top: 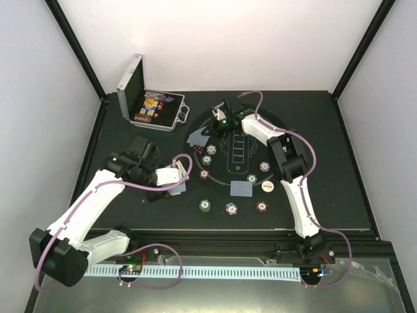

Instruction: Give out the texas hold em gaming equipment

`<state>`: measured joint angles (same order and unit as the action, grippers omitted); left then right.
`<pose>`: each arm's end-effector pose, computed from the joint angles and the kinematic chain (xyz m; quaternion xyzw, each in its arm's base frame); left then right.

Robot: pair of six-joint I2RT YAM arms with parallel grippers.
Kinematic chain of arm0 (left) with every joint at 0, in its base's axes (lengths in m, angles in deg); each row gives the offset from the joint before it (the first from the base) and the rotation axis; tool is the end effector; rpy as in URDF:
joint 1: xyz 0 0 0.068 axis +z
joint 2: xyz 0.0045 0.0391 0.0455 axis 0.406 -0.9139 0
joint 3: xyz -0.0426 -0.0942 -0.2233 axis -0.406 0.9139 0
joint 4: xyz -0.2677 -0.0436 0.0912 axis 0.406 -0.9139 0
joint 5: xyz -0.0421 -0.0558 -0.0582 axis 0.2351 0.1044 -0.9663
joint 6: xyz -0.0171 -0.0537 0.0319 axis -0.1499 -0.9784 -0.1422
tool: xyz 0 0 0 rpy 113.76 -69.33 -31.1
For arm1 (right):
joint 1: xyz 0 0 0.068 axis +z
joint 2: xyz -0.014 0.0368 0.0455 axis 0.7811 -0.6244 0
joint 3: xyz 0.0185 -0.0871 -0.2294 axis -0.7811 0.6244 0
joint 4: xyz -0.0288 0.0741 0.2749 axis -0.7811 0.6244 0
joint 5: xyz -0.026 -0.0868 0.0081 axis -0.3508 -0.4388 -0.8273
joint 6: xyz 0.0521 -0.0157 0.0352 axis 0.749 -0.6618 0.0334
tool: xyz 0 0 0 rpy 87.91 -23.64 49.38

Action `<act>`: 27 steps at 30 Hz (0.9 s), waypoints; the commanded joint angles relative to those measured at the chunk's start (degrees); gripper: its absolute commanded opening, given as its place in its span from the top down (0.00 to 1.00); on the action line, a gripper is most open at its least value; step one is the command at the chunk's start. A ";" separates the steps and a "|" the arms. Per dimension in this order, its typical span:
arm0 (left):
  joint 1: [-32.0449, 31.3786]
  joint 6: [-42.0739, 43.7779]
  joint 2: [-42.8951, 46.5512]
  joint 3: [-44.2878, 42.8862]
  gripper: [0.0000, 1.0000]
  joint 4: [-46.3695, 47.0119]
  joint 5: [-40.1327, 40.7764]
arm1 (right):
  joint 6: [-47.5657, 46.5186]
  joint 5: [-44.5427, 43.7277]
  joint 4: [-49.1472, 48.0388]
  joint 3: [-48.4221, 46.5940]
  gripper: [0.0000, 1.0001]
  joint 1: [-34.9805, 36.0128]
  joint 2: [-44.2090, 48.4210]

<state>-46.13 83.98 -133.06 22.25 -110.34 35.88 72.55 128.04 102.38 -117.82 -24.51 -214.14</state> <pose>0.2027 -0.1017 0.2345 0.6116 0.7536 -0.1269 0.2048 0.4595 0.2701 0.1125 -0.0078 0.8937 0.4442 0.0623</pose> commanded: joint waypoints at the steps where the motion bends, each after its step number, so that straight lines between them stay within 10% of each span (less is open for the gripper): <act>1: 0.38 -0.27 0.29 -1.68 0.98 -0.36 0.02 | 0.89 2.55 -0.50 -1.68 0.99 -0.91 0.31; 27: 0.89 0.16 -0.17 -1.36 0.98 0.61 0.67 | 3.16 16.33 -21.47 29.14 0.99 -4.24 21.51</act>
<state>-45.80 84.00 -133.24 22.25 -110.19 36.10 74.19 140.26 84.83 -92.55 -28.95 -197.46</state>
